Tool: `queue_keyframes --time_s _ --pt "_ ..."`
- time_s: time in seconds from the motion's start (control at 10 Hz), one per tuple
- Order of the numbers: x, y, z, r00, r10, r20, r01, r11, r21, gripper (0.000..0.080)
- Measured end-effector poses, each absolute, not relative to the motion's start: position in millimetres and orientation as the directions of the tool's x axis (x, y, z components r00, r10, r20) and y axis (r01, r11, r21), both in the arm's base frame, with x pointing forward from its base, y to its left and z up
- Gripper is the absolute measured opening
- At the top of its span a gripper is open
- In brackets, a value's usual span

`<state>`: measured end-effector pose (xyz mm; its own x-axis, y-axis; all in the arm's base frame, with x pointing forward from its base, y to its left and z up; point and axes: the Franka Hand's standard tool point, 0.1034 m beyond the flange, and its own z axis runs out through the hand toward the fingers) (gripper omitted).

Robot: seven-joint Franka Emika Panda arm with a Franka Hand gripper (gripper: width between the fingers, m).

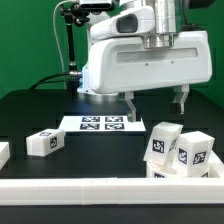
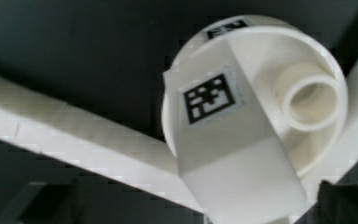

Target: Assemble stool

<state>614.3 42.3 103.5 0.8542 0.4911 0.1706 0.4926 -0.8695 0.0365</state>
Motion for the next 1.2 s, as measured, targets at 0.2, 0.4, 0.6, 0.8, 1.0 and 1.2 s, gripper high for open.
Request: queue_keyframes --time_s 0.2,0.4,0.6,0.8,1.0,1.2 --pt "609 46 99.3 0.841 0.517 0.161 0.518 -0.855 0.041 0.0649" --pt "597 57 94.8 0.849 0.509 0.142 0.51 -0.859 0.035 0.0649" --pt "593 58 86.9 0.85 0.51 0.129 0.511 -0.859 0.029 0.0649" --pt "594 57 80.0 0.849 0.511 0.134 0.511 -0.859 0.038 0.0649" --pt "600 57 76.6 0.847 0.514 0.136 0.514 -0.857 0.042 0.0649" --pt "606 55 78.2 0.845 0.515 0.144 0.514 -0.857 0.047 0.0649"
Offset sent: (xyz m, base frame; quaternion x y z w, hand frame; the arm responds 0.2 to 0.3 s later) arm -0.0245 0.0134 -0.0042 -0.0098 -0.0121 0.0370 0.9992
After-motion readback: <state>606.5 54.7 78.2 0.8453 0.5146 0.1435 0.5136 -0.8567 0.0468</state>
